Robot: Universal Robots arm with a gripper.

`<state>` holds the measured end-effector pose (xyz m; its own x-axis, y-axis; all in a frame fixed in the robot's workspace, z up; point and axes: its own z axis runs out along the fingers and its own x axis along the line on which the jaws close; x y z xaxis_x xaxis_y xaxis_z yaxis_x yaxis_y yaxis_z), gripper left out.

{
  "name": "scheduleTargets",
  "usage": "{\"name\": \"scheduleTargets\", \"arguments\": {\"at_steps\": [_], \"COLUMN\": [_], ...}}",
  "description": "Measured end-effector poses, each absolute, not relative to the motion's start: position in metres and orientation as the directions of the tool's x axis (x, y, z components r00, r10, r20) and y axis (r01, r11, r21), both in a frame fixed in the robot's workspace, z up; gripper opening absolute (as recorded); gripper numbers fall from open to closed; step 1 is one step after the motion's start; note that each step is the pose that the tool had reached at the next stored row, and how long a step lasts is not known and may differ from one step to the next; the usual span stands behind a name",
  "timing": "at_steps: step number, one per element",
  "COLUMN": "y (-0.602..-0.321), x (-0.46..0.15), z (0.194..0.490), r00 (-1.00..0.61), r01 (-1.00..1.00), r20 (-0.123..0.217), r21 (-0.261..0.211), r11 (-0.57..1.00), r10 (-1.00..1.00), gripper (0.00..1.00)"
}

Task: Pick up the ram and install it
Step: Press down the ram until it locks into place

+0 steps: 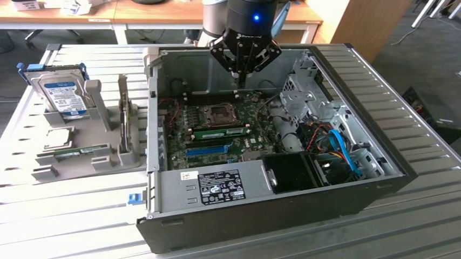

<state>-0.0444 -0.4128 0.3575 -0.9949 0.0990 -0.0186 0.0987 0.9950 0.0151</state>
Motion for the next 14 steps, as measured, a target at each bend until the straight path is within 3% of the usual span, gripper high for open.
{"name": "scheduleTargets", "arguments": {"at_steps": [6, 14], "y": [-0.4129, -0.4128], "x": [-0.0401, -0.0495], "z": [0.3576, 0.3575], "r00": [-0.995, -0.995], "r01": [0.099, 0.099], "r20": [0.010, 0.011], "r21": [0.012, 0.012], "r11": [0.995, 0.995], "r10": [0.099, 0.099], "gripper": [0.11, 0.11]}}
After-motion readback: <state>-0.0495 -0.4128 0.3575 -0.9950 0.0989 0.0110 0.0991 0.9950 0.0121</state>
